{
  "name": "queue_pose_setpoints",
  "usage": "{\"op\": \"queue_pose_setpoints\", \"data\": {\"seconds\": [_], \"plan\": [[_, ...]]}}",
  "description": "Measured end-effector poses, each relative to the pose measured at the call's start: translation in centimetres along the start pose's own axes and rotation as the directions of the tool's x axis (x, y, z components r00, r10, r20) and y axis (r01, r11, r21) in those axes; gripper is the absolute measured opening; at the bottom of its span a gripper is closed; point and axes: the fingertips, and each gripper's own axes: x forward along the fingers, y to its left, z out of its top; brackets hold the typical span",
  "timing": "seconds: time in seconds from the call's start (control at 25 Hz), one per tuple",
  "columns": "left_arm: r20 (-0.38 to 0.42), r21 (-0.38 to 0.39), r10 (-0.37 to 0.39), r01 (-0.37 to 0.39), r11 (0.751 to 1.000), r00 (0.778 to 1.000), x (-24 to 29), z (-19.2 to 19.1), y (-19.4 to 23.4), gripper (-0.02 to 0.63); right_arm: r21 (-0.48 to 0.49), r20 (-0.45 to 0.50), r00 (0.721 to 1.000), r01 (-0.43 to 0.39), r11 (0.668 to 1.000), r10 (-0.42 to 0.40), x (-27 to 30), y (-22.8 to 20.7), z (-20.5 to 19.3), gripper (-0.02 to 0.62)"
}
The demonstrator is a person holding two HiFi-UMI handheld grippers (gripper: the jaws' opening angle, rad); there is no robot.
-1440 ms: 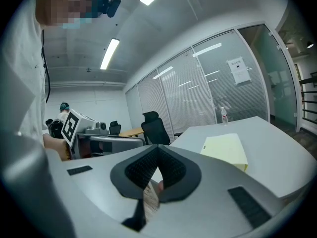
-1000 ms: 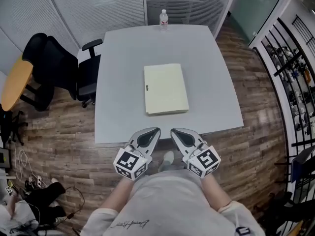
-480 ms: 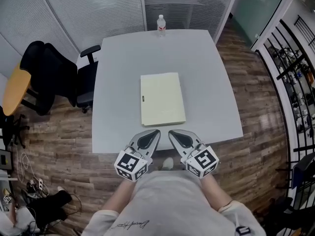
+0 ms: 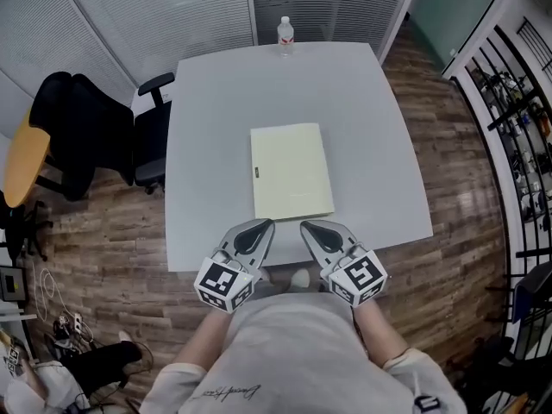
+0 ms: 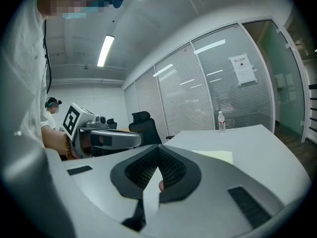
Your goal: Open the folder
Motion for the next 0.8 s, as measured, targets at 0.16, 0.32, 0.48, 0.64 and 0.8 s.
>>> {"op": "queue_pose_setpoints", "data": {"seconds": [0.16, 0.32, 0.48, 0.64, 0.8], "plan": [[-0.004, 0.001, 0.009, -0.009, 1.000, 1.000, -0.3, -0.1, 1.2, 0.009, 0.013, -0.019, 1.000, 0.017, 1.000, -0.017, 0.6, -0.5, -0.6, 0.018], [-0.004, 0.002, 0.009, -0.009, 1.000, 1.000, -0.4, -0.3, 2.3, 0.009, 0.008, -0.040, 0.999, 0.021, 1.000, -0.021, 1.4, -0.9, -0.9, 0.018], [-0.007, 0.002, 0.018, -0.018, 1.000, 1.000, -0.5, -0.7, 3.1, 0.009, 0.006, -0.060, 0.998, 0.031, 0.999, -0.031, 1.8, -1.4, -1.3, 0.018], [-0.023, -0.002, 0.017, -0.017, 1.000, 1.000, -0.5, -1.5, 3.6, 0.009, -0.013, -0.075, 0.997, 0.031, 0.999, -0.032, 2.2, -1.7, -1.8, 0.018], [-0.028, -0.001, 0.023, -0.023, 1.000, 0.999, -0.3, -2.0, 4.5, 0.009, -0.015, -0.097, 0.995, 0.032, 0.999, -0.033, 2.8, -2.3, -2.5, 0.018]]}}
